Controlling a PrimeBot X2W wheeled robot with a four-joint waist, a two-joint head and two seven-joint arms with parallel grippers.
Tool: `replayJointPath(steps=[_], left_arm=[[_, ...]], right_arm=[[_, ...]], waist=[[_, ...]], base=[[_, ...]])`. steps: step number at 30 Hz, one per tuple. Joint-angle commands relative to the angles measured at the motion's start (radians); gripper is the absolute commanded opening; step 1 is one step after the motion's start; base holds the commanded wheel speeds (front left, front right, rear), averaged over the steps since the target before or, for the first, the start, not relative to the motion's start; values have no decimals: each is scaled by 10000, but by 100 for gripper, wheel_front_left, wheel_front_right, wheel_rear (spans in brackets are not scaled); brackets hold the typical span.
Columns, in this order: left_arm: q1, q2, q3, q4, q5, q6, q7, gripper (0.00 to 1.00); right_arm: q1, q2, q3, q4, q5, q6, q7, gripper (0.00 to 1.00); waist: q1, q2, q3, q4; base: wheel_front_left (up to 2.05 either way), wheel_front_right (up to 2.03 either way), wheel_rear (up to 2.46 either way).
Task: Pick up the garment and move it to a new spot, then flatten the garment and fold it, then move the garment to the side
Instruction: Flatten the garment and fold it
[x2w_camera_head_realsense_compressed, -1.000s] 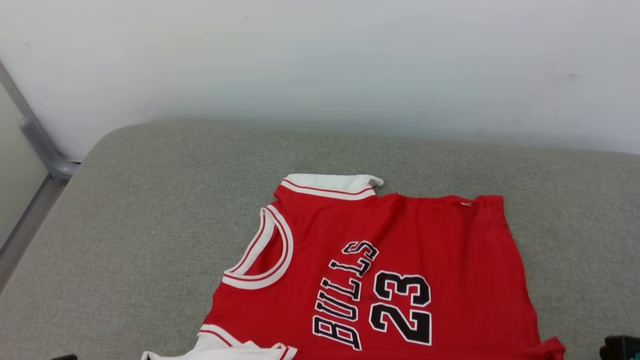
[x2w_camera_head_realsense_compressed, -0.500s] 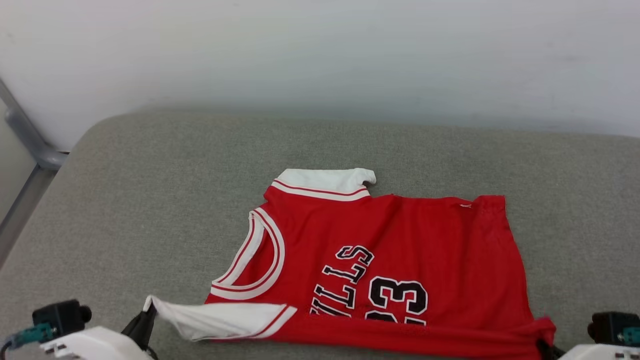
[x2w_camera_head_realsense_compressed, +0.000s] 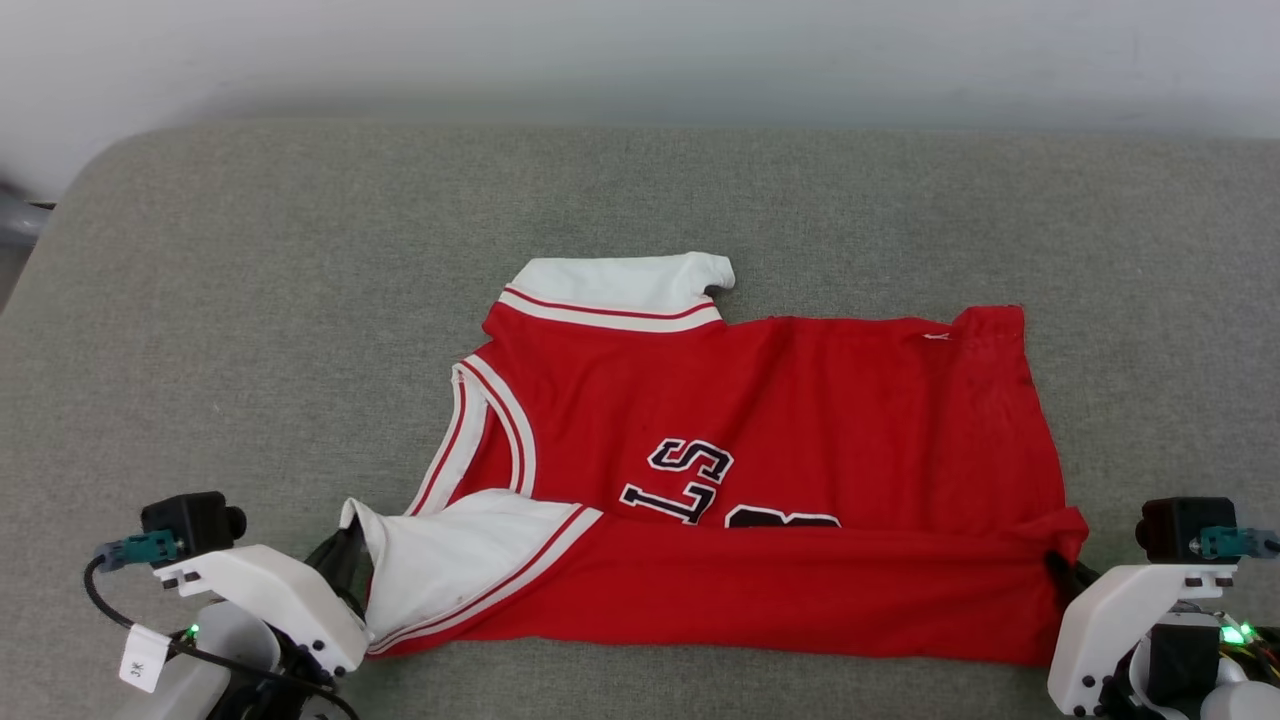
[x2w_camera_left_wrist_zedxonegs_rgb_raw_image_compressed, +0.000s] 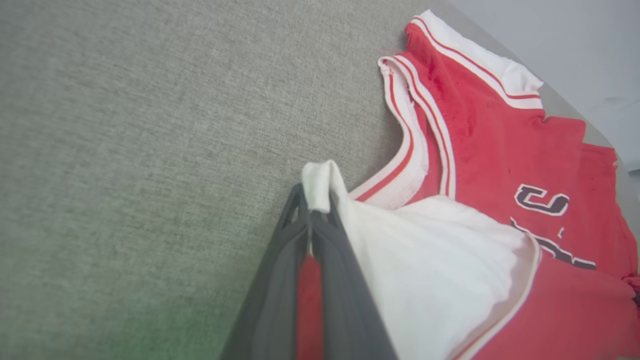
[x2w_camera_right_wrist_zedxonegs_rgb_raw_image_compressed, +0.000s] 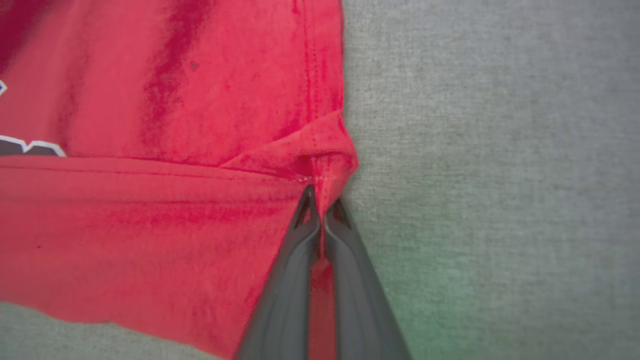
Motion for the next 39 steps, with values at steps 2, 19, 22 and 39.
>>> replayJointPath(steps=[2,19,22,39], left_arm=[[-276,-207,-127,494,-71,-316,177,0],[-875,281,-148,1342,-32,-638,792,100],[-710,728,-328,715,-328,-525,1883,100],[275,703,-1332,-559,-1714,-121,5074,0]], right_arm=[[-151,38,107,367,49,-15,-282,49],[762,324,-18,-236,37,-12,-4498,100],[1002,375,-111,-579,-19,-14,-4494,100],[1004,448,-293,-1419,854,-12,-3363,100]], waist=[[-2,0,130,-42],[-2,0,-1057,-138],[-2,0,-1212,-257],[-2,0,-147,-878]], base=[[0,0,0],[0,0,0],[0,0,0],[0,0,0]])
